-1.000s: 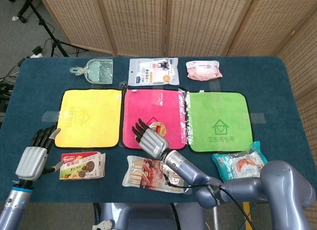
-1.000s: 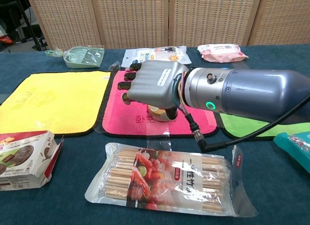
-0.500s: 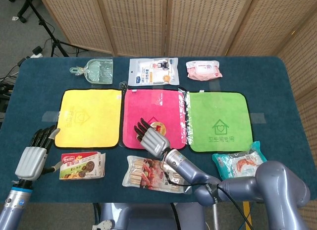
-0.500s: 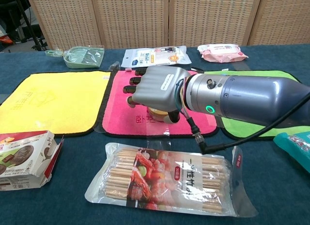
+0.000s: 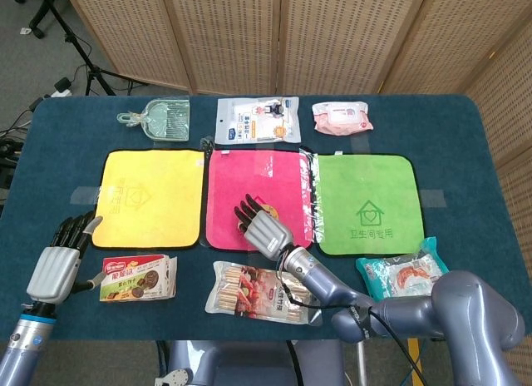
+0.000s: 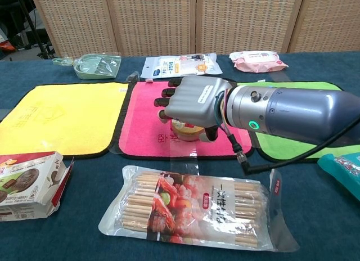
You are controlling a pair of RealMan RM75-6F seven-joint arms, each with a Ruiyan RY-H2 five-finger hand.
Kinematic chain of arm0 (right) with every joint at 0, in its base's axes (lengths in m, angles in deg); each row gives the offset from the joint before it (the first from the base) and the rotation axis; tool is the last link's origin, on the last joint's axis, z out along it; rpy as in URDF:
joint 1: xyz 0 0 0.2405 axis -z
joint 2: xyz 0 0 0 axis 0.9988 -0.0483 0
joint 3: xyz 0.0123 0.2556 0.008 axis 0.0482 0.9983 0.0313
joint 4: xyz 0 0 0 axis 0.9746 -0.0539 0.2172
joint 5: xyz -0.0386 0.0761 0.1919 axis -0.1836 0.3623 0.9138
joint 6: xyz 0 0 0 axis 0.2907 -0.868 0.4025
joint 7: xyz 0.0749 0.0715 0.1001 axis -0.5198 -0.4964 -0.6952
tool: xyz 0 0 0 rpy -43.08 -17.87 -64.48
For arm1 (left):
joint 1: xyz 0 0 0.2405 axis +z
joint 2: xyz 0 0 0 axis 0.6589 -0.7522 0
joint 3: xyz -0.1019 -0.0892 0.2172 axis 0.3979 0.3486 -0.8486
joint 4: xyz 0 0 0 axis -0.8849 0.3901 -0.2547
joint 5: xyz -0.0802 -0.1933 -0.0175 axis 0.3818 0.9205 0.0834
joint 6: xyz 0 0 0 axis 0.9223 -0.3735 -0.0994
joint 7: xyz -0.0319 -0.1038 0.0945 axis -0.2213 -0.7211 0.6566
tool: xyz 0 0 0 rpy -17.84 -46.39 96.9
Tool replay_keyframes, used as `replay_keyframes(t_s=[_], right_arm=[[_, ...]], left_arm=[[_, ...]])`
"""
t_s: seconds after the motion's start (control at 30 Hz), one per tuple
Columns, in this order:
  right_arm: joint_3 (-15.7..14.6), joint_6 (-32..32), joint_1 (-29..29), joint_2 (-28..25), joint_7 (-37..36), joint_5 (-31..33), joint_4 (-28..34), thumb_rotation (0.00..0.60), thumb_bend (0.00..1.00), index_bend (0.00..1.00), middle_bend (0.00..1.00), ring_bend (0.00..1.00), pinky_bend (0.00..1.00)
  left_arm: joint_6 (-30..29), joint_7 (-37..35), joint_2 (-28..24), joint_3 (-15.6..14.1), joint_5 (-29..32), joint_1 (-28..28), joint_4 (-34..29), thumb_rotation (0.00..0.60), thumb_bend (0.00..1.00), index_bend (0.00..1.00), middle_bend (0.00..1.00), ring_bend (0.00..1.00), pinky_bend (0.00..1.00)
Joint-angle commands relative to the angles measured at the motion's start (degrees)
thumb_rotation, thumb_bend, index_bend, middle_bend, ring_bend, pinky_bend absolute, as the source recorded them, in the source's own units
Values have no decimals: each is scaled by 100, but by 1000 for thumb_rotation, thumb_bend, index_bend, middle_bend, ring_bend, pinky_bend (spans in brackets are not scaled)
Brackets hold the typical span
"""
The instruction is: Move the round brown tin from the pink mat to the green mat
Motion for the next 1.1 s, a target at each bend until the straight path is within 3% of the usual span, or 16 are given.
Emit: replay_keyframes(t_s=[0.03,0.57,1.1], right_arm=[[-18,-5,-1,0,-13,1,-2,600,363,194,56,0,11],[-10,-130,-68,150,93,52,-15,600,363,222,56,0,11],[83,8,-171,512,-66,95,-447,600,363,238,56,0,23]], left_arm=[[-9,-2,1,-2,-10,1,-3,600,160,22,0,0,0],[-15,-31,-7,-3,-10,2,-4,600,161,21,0,0,0],[4,-42,-12,-1,8,-4,-1,600,162,20,0,0,0]])
